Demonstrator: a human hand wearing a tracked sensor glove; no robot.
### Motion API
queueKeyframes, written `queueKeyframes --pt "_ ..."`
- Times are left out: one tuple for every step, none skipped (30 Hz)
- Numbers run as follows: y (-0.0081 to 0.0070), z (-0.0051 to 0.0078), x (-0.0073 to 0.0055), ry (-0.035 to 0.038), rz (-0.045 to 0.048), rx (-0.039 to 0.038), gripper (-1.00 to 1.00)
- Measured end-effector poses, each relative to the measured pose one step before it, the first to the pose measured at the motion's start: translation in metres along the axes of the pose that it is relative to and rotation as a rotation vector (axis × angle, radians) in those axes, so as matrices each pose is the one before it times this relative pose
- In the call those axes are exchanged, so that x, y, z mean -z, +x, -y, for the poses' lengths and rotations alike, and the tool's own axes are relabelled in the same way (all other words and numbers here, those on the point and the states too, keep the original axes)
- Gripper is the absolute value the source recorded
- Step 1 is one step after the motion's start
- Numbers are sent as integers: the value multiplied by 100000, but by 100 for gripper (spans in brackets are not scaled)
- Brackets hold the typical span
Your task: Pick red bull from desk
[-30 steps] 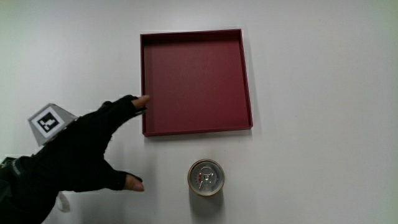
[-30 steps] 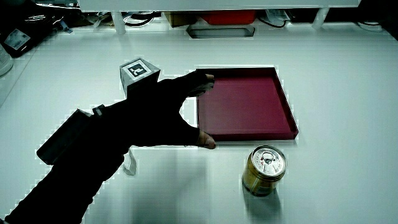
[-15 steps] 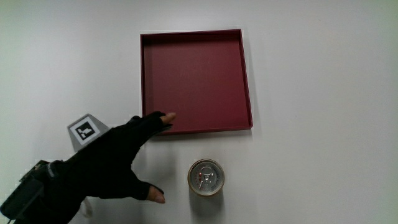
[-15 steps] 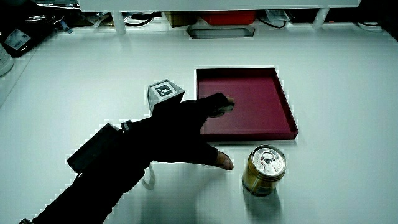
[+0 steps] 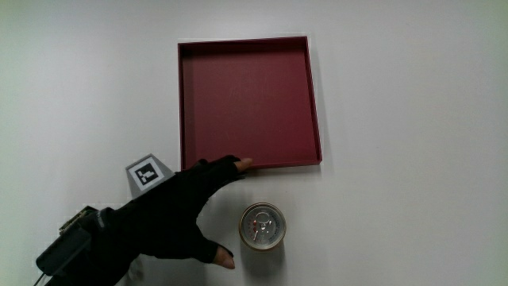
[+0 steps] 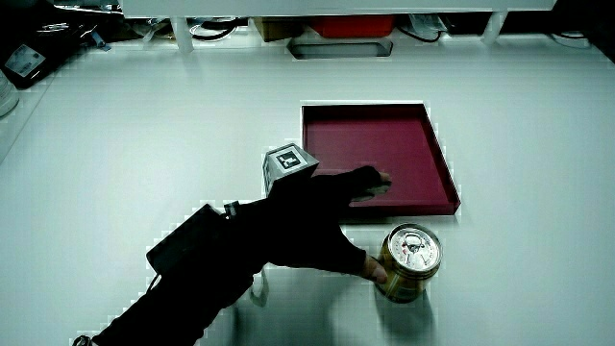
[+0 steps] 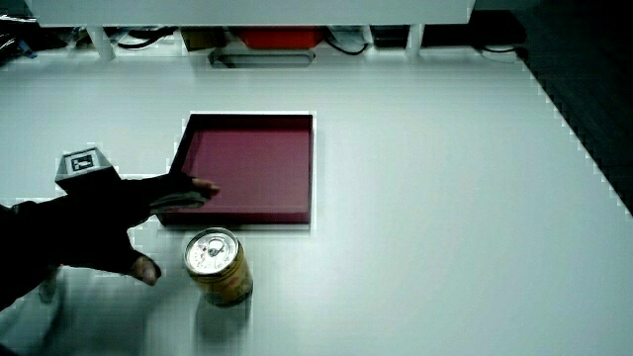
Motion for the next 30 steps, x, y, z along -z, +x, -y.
queueKeyframes --pt "-184 -174 138 -459 212 636 0" --pt "-147 -143 106 -153 -1270 -314 0" --pt "-29 -120 126 -514 -565 -1569 0" --pt "18 -171 162 -418 1560 711 0" --pt "-99 -189 117 -311 -752 1509 0" --pt "-109 -125 104 -131 -583 -886 0" --pt "33 -126 146 -86 1567 86 0" --pt "-82 -164 103 -276 -643 1105 0" --pt "63 -123 107 -670 1070 -1184 0" --pt "-274 -183 51 300 -2074 1331 0" --pt "36 -141 134 57 2158 995 0" --pt "127 -110 165 -536 3175 -579 0" --pt "-211 -182 58 -424 -2595 1828 0" --pt "-118 -85 143 -274 313 -1988 0" --pt "-26 -136 131 -460 -651 -113 0" --pt "-81 -159 150 -292 851 1079 0" --pt "-119 -104 64 -150 -1970 -687 0" --pt "-96 -111 99 -332 336 632 0" --pt "-50 -105 118 87 2032 1607 0" --pt "-111 -85 24 -258 -2105 61 0" --pt "13 -53 77 99 924 365 0" --pt "-5 -18 39 -22 270 27 0" --pt "-56 11 37 -10 1086 -536 0" --pt "26 12 10 357 838 -509 0" --pt "11 -32 -8 182 184 875 0" --pt "-90 -7 -36 27 -2195 -725 0" --pt "-1 -58 29 328 411 2324 3" --pt "129 -2 51 87 1087 -1124 7" --pt "-22 -14 26 196 224 98 10" --pt "22 19 -21 463 -1472 145 14"
